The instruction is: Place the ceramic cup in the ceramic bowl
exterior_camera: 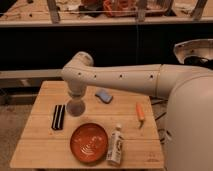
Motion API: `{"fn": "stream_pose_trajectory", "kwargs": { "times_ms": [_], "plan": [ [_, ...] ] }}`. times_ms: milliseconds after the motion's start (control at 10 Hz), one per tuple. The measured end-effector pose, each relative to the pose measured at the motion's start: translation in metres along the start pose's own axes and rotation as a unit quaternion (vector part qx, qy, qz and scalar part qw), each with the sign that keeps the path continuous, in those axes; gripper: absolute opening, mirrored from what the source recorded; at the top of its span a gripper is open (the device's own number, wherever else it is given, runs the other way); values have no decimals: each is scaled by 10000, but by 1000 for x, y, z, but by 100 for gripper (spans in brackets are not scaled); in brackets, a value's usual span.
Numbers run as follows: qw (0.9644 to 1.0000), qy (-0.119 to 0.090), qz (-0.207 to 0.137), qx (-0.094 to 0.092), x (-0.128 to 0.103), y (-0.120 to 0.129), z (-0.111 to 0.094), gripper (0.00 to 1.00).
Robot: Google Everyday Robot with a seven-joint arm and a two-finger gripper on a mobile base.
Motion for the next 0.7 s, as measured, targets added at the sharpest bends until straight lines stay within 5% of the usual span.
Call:
{"fn": "stream_pose_trajectory", "kwargs": {
  "times_ms": [700],
  "plan": [
    [9994,-257,224,-57,32,34,-16,3]
  ]
}}
